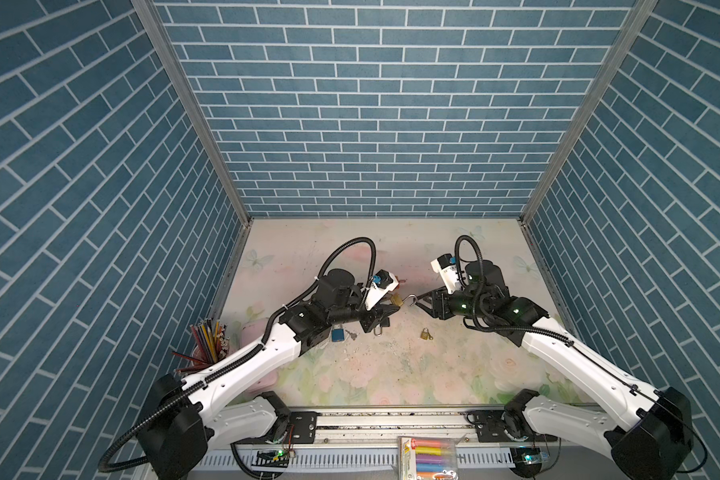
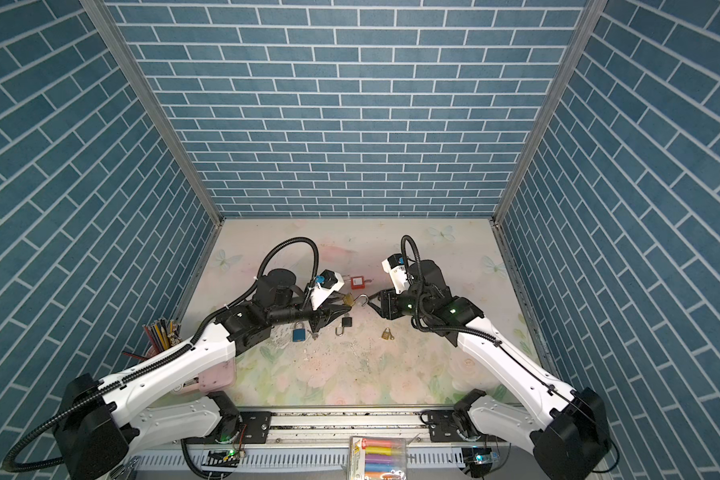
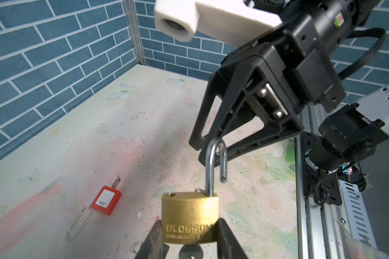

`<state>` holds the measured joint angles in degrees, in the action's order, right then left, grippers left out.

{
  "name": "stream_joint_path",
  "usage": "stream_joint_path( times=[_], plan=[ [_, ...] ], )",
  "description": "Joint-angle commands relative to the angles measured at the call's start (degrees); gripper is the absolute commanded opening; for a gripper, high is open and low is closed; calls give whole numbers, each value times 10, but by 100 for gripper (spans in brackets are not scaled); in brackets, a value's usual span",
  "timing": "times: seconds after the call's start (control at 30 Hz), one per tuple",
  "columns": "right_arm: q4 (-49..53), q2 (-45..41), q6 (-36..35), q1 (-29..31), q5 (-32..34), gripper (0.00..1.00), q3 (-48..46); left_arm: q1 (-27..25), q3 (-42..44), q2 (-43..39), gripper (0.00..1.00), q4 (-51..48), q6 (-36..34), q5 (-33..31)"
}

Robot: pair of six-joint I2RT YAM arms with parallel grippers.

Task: Lock with the key

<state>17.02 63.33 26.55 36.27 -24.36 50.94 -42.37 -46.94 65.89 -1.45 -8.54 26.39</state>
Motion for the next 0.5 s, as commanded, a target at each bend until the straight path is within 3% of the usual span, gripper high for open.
stream_joint_path(
  times=[0.0, 0.2, 0.3, 0.47],
  plan=[
    [-16, 14, -9, -5, -15, 44, 27, -3, 6, -14, 0, 4, -17, 14],
    [20, 18, 17, -16, 41, 47, 39, -11, 29, -25, 0, 22, -30, 0],
    [48, 3, 45, -38, 85, 49, 38, -33, 38, -27, 0, 5, -61, -42],
    [42, -30, 51, -69, 14, 52, 13, -60, 65, -36, 0, 13, -66, -102]
  ],
)
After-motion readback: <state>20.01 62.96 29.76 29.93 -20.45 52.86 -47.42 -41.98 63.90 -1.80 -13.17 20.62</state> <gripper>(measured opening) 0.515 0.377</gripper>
